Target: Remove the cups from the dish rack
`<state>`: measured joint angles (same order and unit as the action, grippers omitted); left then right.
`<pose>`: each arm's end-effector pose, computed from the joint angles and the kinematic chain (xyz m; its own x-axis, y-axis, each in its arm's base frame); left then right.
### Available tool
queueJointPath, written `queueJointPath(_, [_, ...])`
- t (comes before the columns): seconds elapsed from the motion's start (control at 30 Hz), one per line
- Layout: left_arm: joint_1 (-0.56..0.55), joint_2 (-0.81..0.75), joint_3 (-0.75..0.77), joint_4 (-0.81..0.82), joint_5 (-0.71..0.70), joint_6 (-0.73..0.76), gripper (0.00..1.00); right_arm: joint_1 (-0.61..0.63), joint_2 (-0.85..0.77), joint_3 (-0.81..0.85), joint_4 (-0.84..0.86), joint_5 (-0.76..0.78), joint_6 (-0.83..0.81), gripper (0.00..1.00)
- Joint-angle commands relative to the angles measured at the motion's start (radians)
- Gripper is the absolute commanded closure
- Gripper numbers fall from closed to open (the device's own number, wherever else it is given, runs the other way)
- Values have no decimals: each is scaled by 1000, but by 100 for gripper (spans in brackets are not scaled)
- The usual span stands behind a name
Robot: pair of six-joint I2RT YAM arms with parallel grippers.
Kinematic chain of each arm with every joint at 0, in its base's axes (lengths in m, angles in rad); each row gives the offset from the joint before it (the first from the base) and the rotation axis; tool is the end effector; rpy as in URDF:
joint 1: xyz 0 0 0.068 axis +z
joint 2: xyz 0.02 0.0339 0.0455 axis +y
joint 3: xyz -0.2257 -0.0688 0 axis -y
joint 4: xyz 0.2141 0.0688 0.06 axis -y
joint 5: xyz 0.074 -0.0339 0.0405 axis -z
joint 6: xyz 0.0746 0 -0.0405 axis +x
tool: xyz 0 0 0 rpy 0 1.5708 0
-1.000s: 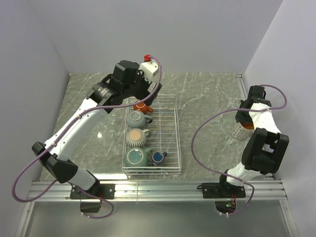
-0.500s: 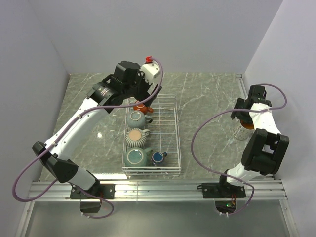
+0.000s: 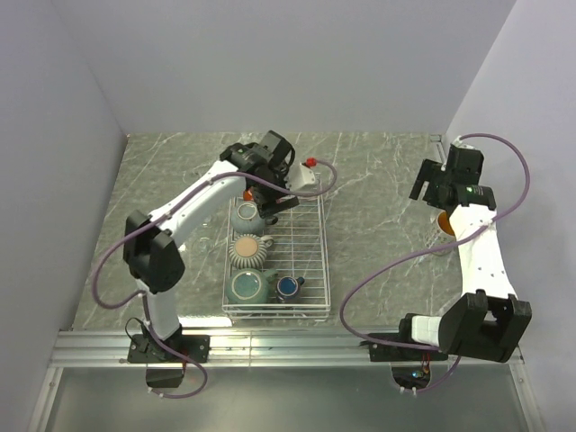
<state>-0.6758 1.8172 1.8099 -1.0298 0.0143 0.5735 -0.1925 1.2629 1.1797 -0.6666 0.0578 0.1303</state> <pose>0.2842 -0.2293 0.2629 -0.2218 0.8732 -0.4340 0.8946 0.3593 0.2657 0.2726 -0.0575 0.2694 -0.6330 0.2555 -0.7307 0.3174 0.9466 0.0561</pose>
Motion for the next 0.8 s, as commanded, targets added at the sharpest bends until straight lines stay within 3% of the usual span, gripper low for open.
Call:
queueJointPath(0.0, [-4, 37, 55, -119, 35, 109, 19, 34, -17, 32, -10, 25, 3, 10])
queueJointPath(0.2, [-8, 82, 29, -101, 20, 121, 18, 61, -33, 6, 7, 25, 2, 10])
queueJointPath(0.5, [-15, 180, 22, -61, -11, 109, 25, 68, -39, -25, 21, -4, -20, 11])
queueJointPath(0.7, [-13, 203, 26, -78, 1, 108, 40, 74, -51, -43, 45, -41, -21, 11])
queueJointPath(0.77, [-18, 203, 26, -82, 10, 108, 51, 76, -54, -46, 53, -44, -20, 11])
